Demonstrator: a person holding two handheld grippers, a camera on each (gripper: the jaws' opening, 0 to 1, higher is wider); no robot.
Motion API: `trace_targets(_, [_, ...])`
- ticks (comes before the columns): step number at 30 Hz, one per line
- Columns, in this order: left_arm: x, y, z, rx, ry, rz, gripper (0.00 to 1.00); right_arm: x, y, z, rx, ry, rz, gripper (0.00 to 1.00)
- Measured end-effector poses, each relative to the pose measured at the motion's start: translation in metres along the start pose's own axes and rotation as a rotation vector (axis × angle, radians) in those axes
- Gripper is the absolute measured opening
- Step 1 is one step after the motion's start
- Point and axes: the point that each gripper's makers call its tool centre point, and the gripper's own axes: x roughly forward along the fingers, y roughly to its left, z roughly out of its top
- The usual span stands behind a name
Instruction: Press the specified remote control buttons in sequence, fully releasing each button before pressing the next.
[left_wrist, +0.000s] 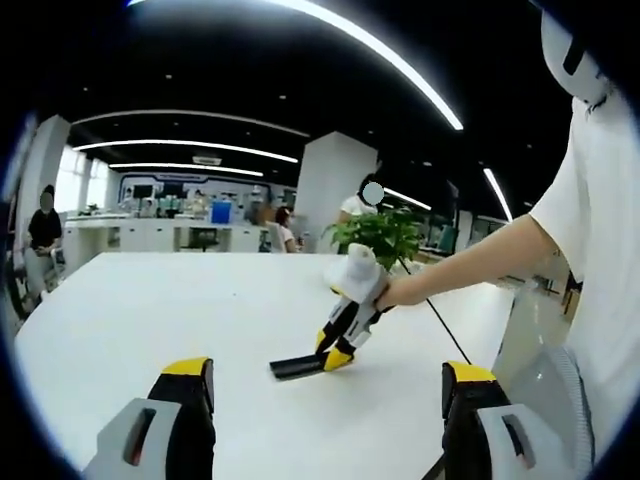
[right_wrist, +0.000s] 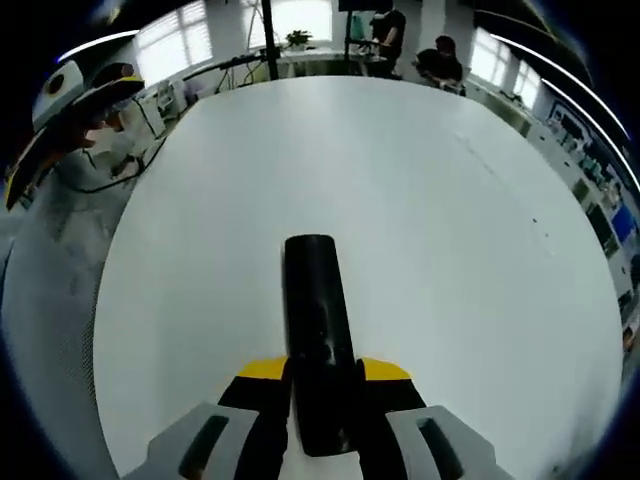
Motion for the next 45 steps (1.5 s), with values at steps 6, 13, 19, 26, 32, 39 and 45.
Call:
trace_targets(6, [0.002, 0.001, -0.002, -0.004, 0.012, -0.001, 0.98, 0.001, -0.014, 0.003, -0.007, -0.004, -0.008, 0.23])
trace_targets(13, [0.005, 0.005, -0.003, -0.006, 0.019, 0.001, 0.98, 0.001, -0.030, 0.006, 0.006, -0.024, -0.038, 0.24])
trace_targets(19, [0.008, 0.006, -0.003, -0.006, 0.027, 0.001, 0.98, 0.001, -0.044, 0.008, 0.019, -0.055, -0.079, 0.29])
trace_targets(26, [0.010, 0.005, -0.004, -0.008, 0.035, -0.004, 0.98, -0.009, -0.045, 0.004, 0.114, -0.117, -0.137, 0.49])
trace_targets(32, [0.010, 0.004, -0.005, -0.009, 0.034, -0.001, 0.97, -0.025, -0.035, -0.005, 0.326, -0.290, -0.194, 0.74])
trace_targets(39, [0.008, 0.001, -0.005, -0.008, 0.032, -0.001, 0.97, -0.052, -0.005, -0.022, 0.536, -0.455, -0.250, 0.89])
trace_targets(45, [0.008, -0.004, -0.005, -0.001, 0.034, -0.011, 0.97, -0.088, 0.026, -0.032, 0.685, -0.602, -0.287, 0.97])
